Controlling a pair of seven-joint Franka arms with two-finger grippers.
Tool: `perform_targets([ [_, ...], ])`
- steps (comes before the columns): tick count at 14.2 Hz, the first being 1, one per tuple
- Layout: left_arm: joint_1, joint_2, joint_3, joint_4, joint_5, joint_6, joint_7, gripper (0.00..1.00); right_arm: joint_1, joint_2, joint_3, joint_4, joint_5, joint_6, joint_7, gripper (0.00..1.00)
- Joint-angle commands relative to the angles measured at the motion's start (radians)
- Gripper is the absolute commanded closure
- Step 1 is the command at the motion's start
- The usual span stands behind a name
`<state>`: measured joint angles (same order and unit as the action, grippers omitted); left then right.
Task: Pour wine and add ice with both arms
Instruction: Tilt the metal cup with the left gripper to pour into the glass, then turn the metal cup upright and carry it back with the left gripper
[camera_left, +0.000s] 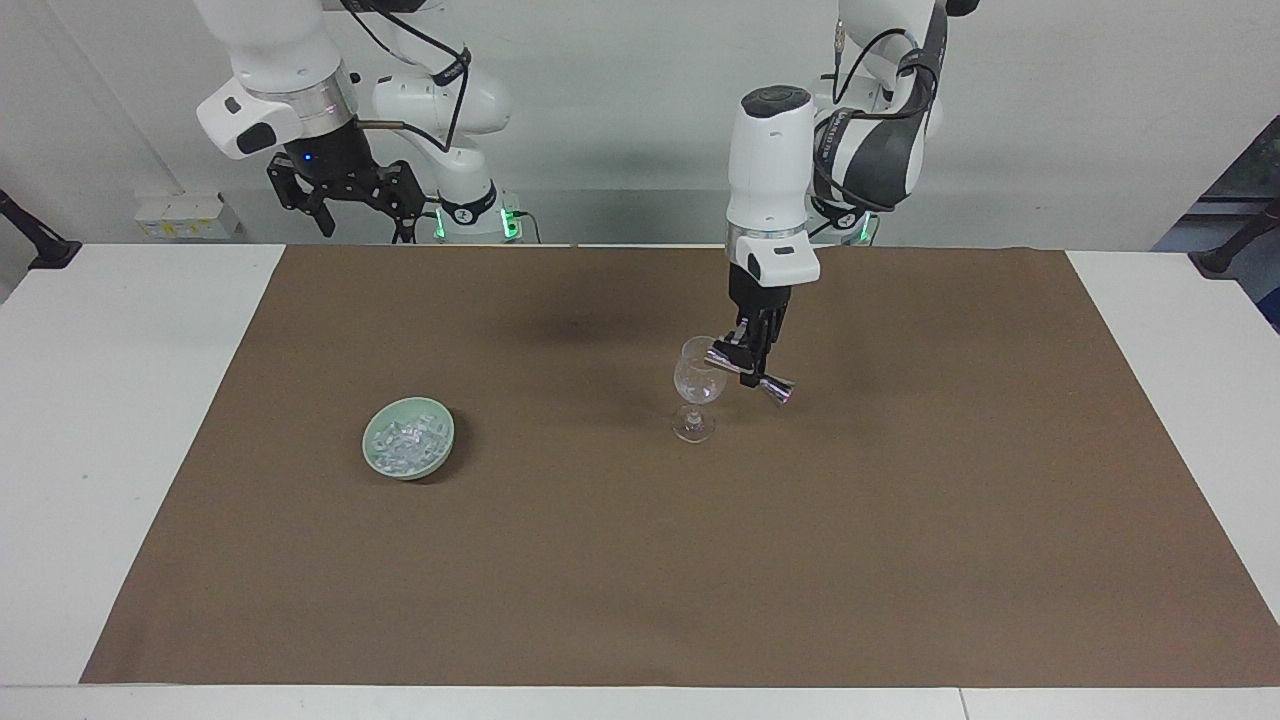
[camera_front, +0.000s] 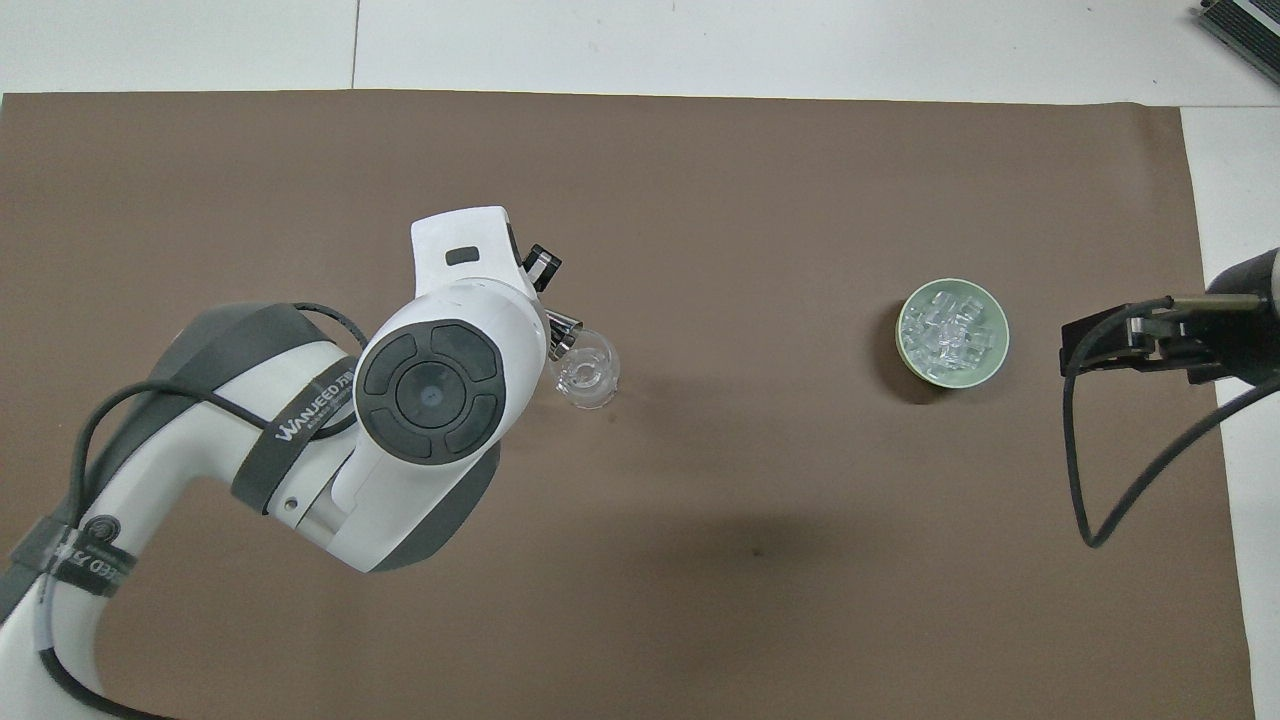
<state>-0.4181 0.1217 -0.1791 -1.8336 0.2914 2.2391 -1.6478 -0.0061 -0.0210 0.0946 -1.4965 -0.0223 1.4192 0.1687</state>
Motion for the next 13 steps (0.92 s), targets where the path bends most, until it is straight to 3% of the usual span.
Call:
perform_targets([
  [1, -0.022, 0.001, 0.017, 0.004, 0.022, 0.004, -0.006, 1.0, -0.017, -0.011, 0.007, -0.014, 0.007, 0.02, -0.018, 0.0],
  [7, -0.022, -0.004, 0.015, 0.016, -0.003, -0.01, -0.014, 1.0, -0.015, -0.011, 0.007, -0.014, 0.007, 0.02, -0.017, 0.0],
  [9, -0.015, -0.011, 0.018, 0.017, -0.127, -0.018, -0.012, 1.0, -0.015, -0.011, 0.007, -0.014, 0.005, 0.02, -0.017, 0.0],
  [13, 0.004, -0.017, 0.03, 0.027, -0.242, -0.044, -0.003, 1.0, -0.017, -0.011, 0.007, -0.014, 0.005, 0.02, -0.018, 0.0],
])
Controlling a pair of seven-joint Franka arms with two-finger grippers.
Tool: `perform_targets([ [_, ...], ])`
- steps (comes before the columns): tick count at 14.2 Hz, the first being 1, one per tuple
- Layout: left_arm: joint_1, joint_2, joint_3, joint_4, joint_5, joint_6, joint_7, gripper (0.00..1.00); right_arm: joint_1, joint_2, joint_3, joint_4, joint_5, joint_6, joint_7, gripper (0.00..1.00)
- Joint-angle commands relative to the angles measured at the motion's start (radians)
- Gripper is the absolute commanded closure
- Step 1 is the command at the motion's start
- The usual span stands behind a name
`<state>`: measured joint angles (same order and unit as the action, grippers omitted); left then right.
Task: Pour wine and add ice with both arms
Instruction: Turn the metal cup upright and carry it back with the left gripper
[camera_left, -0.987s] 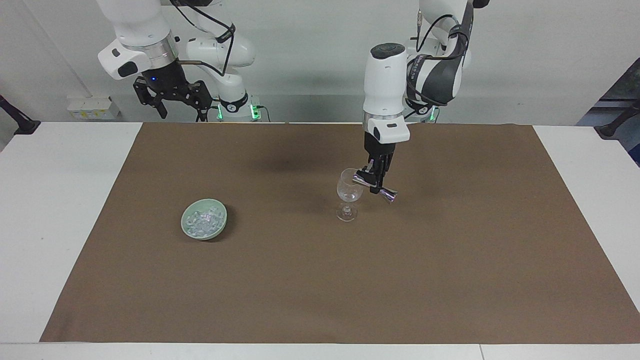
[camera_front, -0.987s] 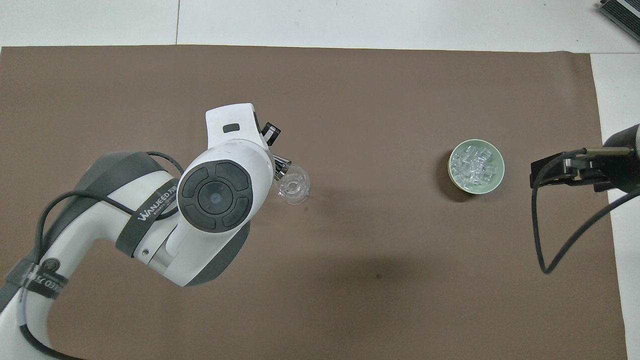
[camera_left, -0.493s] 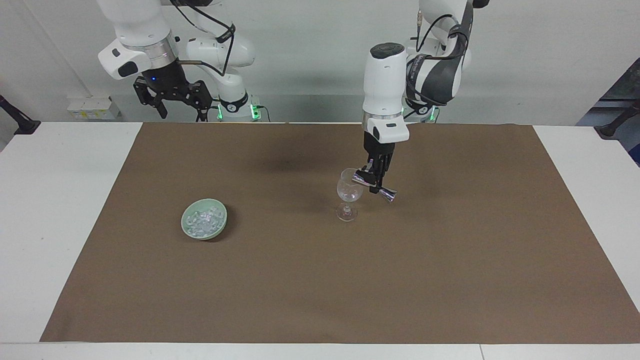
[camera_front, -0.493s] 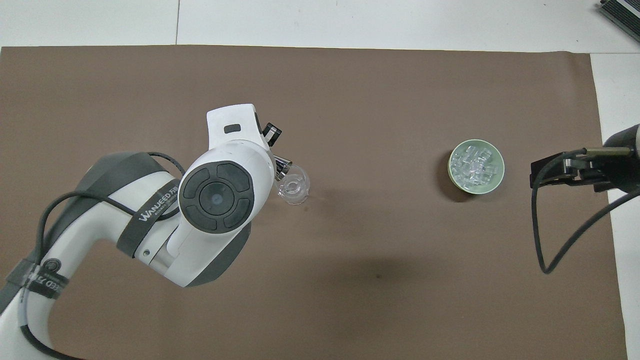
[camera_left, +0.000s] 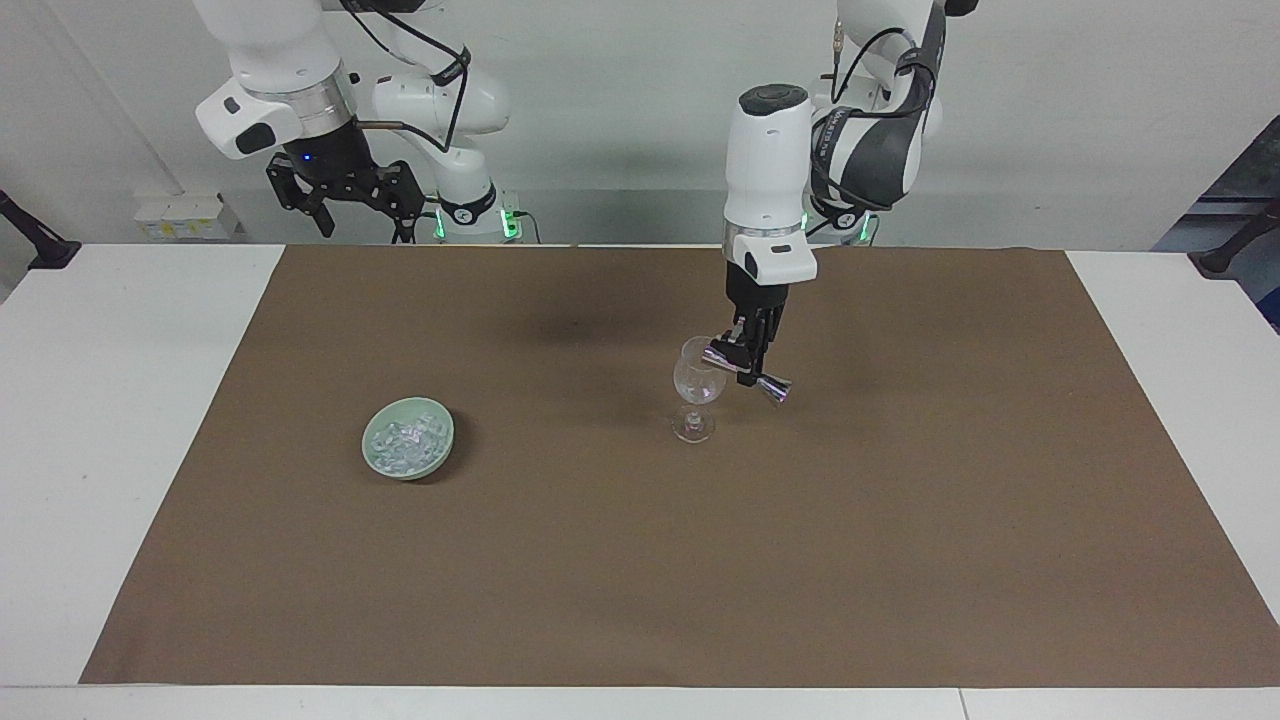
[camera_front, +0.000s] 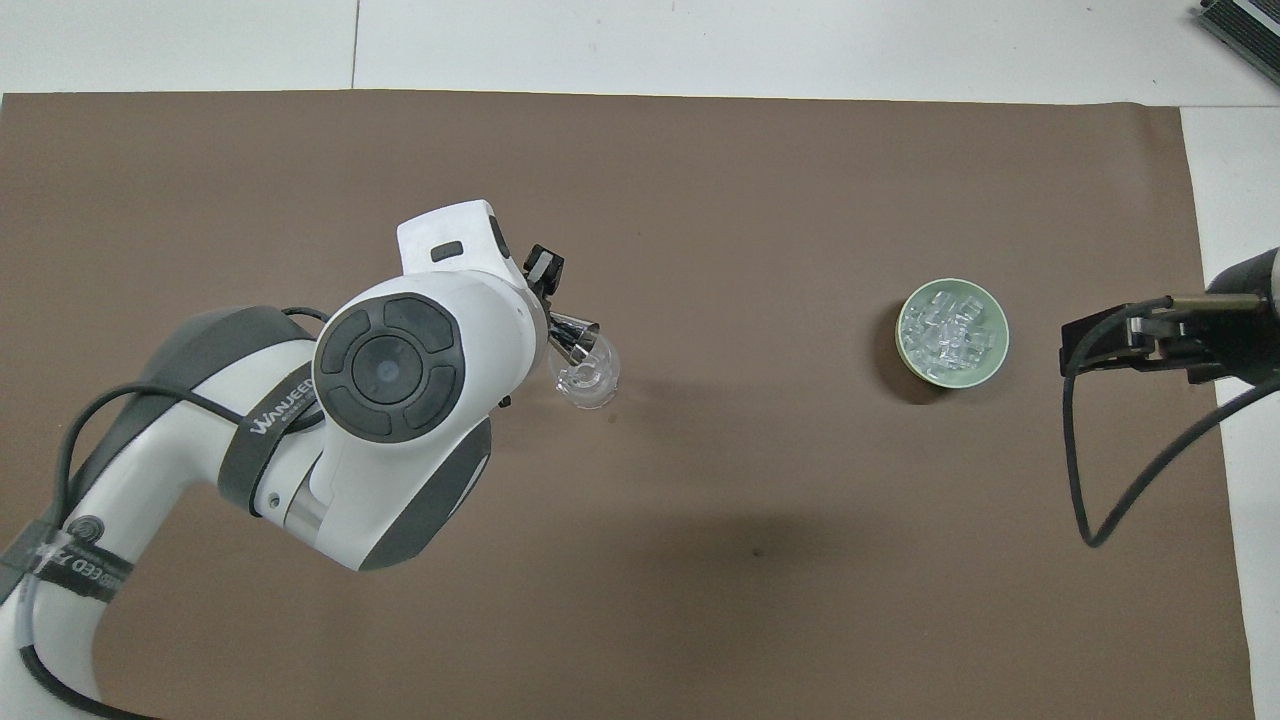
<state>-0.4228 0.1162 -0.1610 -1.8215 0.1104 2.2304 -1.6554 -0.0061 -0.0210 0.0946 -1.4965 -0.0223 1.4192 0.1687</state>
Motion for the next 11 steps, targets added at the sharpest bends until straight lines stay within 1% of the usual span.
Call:
perform_targets([
  [1, 0.03, -0.012, 0.012, 0.019, -0.093, -0.049, 0.011, 1.0, -0.015, -0.011, 0.007, -0.014, 0.007, 0.02, -0.017, 0.0],
  [3, 0.071, -0.01, 0.012, 0.028, -0.176, -0.077, 0.026, 1.0, -0.017, -0.011, 0.007, -0.014, 0.007, 0.02, -0.017, 0.0],
  [5, 0.11, -0.009, 0.014, 0.028, -0.291, -0.107, 0.075, 1.0, -0.017, -0.011, 0.007, -0.014, 0.007, 0.02, -0.017, 0.0],
  [8, 0.206, -0.012, 0.012, 0.015, -0.455, -0.161, 0.228, 1.0, -0.017, -0.011, 0.007, -0.014, 0.007, 0.02, -0.017, 0.0],
  [11, 0.317, 0.002, 0.012, 0.013, -0.633, -0.264, 0.351, 1.0, -0.015, -0.011, 0.007, -0.014, 0.007, 0.02, -0.018, 0.0],
])
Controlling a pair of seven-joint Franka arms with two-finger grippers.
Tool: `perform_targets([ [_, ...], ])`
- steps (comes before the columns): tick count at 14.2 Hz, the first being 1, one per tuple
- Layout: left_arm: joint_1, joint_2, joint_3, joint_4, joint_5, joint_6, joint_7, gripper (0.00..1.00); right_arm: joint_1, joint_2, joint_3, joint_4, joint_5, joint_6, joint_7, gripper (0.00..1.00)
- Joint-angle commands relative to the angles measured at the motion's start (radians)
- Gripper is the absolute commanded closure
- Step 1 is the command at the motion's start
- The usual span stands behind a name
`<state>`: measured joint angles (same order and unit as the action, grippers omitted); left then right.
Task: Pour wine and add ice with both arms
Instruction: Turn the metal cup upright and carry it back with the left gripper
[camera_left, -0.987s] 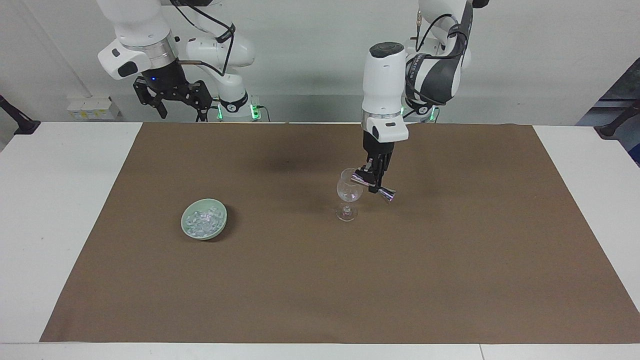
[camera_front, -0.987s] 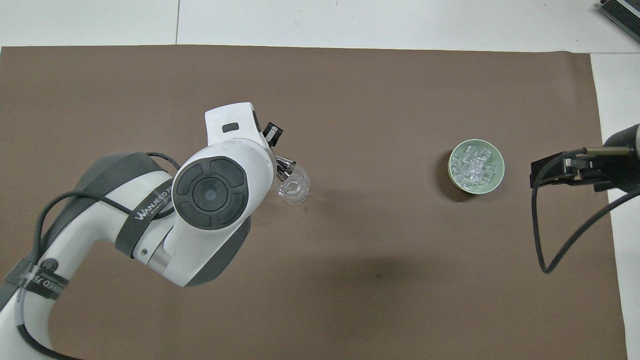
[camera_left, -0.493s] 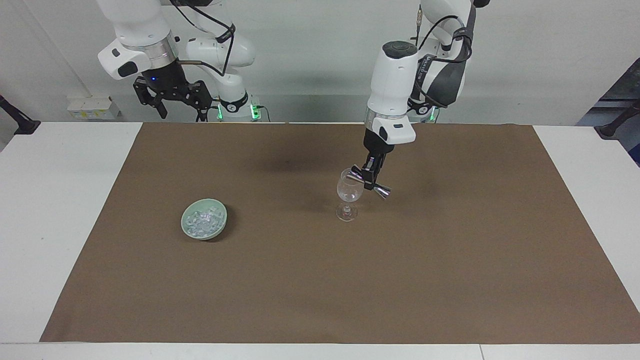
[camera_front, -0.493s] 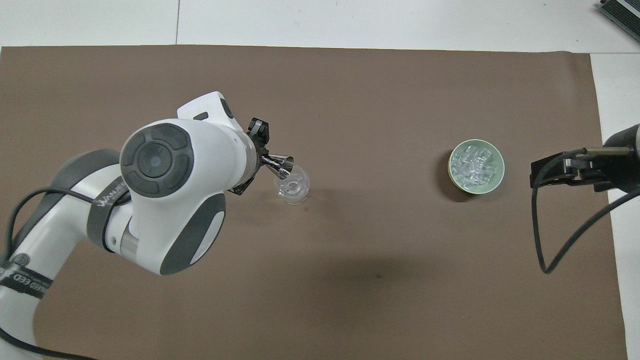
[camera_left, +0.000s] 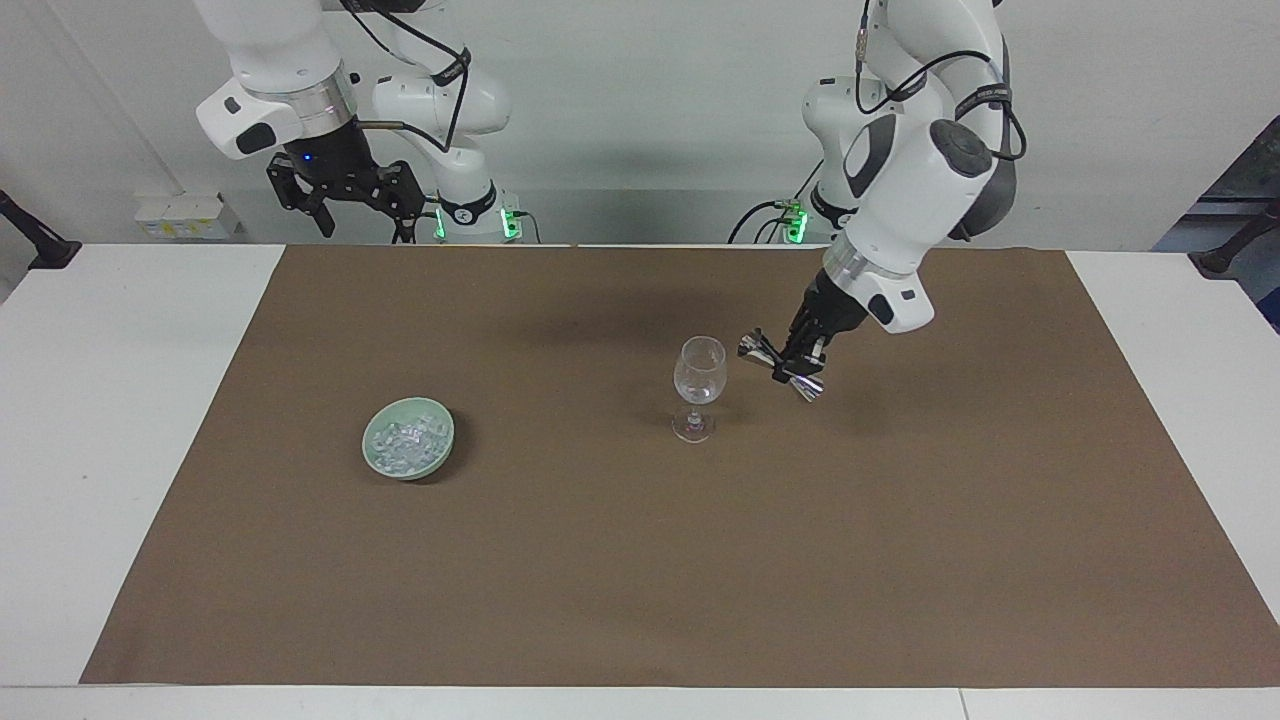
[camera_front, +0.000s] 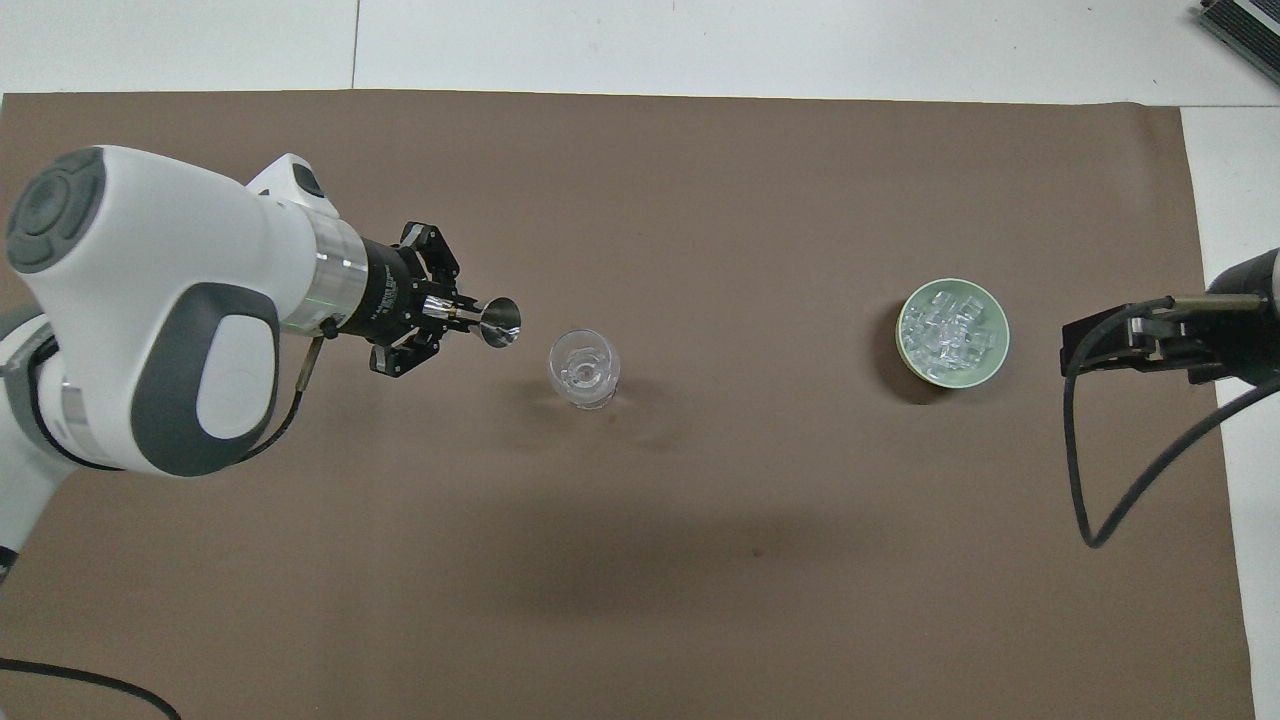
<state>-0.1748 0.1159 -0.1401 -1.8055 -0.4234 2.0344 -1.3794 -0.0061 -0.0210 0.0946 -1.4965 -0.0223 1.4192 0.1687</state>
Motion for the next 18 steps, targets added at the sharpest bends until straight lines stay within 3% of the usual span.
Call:
perform_targets([
  [1, 0.11, 0.014, -0.009, -0.005, -0.154, -0.098, 0.097, 1.0, -0.015, -0.011, 0.007, -0.014, 0.005, 0.02, -0.017, 0.0],
  [6, 0.259, 0.09, -0.009, -0.029, -0.342, -0.173, 0.221, 1.0, -0.015, -0.011, 0.007, -0.014, 0.007, 0.02, -0.017, 0.0],
  [13, 0.398, 0.117, -0.009, -0.135, -0.48, -0.194, 0.387, 1.0, -0.017, -0.011, 0.007, -0.014, 0.007, 0.02, -0.017, 0.0],
  [18, 0.517, 0.197, -0.009, -0.166, -0.61, -0.247, 0.49, 1.0, -0.015, -0.01, 0.007, -0.014, 0.007, 0.02, -0.017, 0.0],
])
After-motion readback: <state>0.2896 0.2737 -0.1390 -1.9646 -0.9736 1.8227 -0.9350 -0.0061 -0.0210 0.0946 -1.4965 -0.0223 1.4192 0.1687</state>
